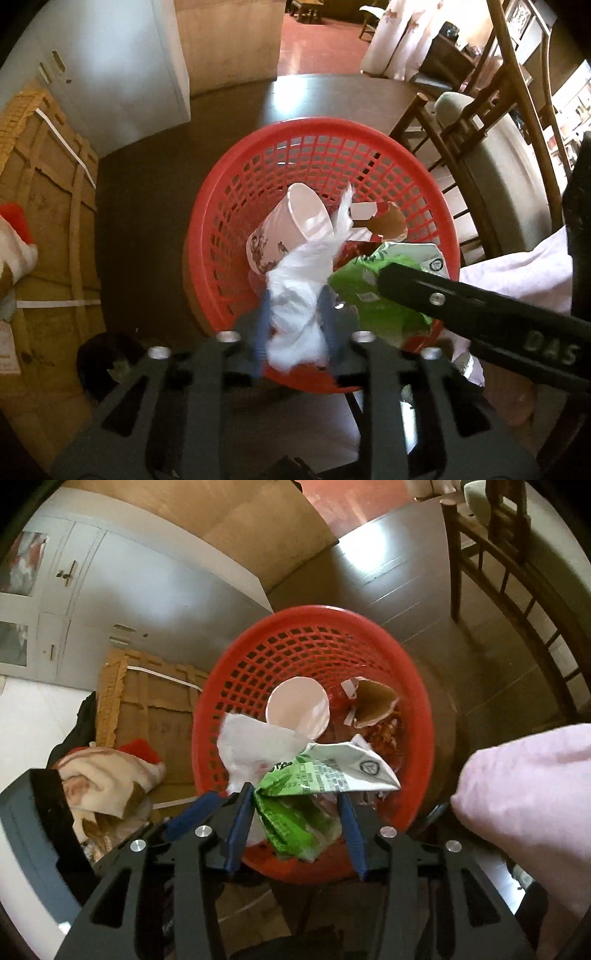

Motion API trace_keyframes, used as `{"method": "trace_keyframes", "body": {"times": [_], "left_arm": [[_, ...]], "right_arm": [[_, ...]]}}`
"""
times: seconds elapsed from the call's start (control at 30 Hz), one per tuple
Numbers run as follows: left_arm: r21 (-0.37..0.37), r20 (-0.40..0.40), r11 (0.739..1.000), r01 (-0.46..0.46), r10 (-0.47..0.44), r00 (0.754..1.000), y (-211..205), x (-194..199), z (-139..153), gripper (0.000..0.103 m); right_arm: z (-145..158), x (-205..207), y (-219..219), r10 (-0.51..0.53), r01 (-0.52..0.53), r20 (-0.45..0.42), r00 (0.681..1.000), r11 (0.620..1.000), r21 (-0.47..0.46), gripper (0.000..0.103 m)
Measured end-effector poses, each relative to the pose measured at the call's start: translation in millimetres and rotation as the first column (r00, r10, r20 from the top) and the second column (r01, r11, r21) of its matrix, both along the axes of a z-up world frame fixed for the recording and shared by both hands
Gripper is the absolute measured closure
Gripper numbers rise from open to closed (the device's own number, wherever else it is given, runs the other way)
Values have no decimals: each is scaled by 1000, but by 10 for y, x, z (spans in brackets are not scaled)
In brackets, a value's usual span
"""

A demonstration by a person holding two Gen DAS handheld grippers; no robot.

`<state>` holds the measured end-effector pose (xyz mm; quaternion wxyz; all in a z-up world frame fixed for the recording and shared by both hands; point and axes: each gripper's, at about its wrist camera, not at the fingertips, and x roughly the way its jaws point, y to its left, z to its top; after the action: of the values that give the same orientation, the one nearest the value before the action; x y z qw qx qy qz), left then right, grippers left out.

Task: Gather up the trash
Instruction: 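Open both tools to drop the tissue and green bag into the basket, then swing both open tools back toward the table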

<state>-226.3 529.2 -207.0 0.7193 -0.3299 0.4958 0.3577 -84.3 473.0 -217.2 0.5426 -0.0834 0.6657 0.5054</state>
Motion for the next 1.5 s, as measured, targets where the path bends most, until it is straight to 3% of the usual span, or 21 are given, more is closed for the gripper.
{"method": "trace_keyframes", "body": {"times": [0.1, 0.43, 0.53, 0.6, 0.7, 0.9, 1.0, 1.1, 1.17, 1.2, 1.37, 1.5], "left_arm": [[36, -5, 999, -11, 12, 1000, -13, 6, 104, 50], [136, 40, 990, -34, 29, 999, -204, -18, 668, 46], [183, 72, 983, -23, 10, 997, -342, -4, 918, 42], [213, 96, 977, -13, -7, 995, -442, 15, 1085, 40], [253, 129, 967, 14, -48, 990, -636, 72, 1319, 38], [323, 189, 938, 129, -197, 962, -1234, 401, 1734, 27], [353, 166, 911, 215, -287, 943, -1586, 689, 1824, 27], [329, 176, 891, 313, -384, 906, -1967, 1010, 1874, 26], [313, 180, 868, 386, -453, 873, -2259, 1246, 1913, 26], [312, 184, 854, 415, -484, 856, -2394, 1343, 1940, 26], [295, 192, 760, 579, -641, 743, -3221, 1971, 1952, 21], [298, 162, 656, 693, -750, 641, -3867, 2394, 1903, 21]], "right_arm": [[130, 58, -99, -21, 21, 3, 1000, 1000, 17, 54], [976, -19, -603, 16, -29, 88, 996, 989, 148, 51], [1398, -76, -890, 22, -58, 171, 985, 975, 212, 47], [1631, -107, -1054, 13, -71, 260, 965, 974, 213, 37], [2064, -203, -1549, -30, -83, 487, 873, 974, 209, 30], [2275, 79, -2412, -195, 70, 587, 785, 971, 229, 22], [2277, 339, -2870, -262, 154, 618, 741, 962, 224, 22], [2298, 612, -3359, -334, 251, 635, 697, 943, 221, 22], [2337, 843, -3790, -404, 338, 650, 644, 912, 232, 22], [2366, 988, -4053, -444, 397, 666, 600, 888, 234, 21], [2310, 1463, -5019, -571, 578, 673, 470, 775, 254, 19], [2202, 1787, -5759, -645, 702, 670, 368, 665, 254, 19]]}}
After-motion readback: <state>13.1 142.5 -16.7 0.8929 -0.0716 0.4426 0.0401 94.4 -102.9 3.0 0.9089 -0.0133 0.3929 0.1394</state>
